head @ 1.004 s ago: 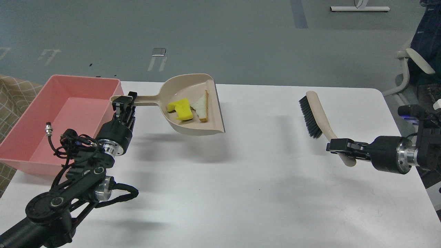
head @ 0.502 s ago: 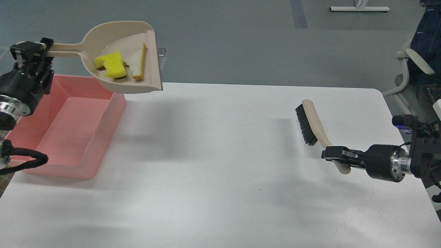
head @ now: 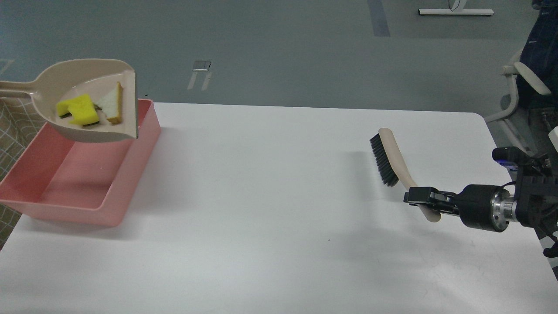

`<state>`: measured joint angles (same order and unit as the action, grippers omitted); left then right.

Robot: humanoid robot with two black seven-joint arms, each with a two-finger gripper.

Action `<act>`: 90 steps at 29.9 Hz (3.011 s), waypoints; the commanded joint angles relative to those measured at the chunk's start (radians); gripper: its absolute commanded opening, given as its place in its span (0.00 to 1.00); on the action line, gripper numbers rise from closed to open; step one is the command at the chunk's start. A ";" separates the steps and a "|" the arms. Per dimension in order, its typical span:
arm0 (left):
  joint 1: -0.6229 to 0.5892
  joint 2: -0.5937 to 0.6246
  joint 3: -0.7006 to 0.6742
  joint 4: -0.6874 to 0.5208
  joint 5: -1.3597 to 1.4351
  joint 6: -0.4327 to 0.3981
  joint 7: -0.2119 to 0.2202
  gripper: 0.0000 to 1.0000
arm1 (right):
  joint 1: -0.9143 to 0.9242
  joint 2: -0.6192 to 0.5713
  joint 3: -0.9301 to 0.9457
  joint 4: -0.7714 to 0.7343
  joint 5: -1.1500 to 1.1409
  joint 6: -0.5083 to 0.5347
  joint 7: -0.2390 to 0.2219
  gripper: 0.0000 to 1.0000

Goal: Sweep and dump garbage into bin
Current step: 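Lift the dustpan with the left gripper and tip it over the pink bin, then lower the empty dustpan back onto the table with the left gripper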

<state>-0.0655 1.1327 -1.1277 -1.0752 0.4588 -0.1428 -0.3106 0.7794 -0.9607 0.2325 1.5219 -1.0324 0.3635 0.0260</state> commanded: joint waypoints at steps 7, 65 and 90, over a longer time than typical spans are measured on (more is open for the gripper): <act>0.001 0.088 0.011 0.038 0.236 0.006 -0.079 0.00 | 0.000 0.002 0.001 0.004 0.000 0.000 0.000 0.00; -0.318 -0.240 -0.015 -0.353 0.340 0.190 0.215 0.00 | 0.000 -0.009 0.010 0.006 0.000 0.003 0.000 0.00; -0.255 -0.666 0.255 -0.261 0.457 0.609 0.159 0.00 | -0.012 -0.013 0.010 0.014 0.000 0.005 0.000 0.00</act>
<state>-0.3483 0.4744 -0.8801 -1.3446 0.9018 0.4670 -0.1455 0.7669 -0.9734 0.2424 1.5343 -1.0323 0.3670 0.0272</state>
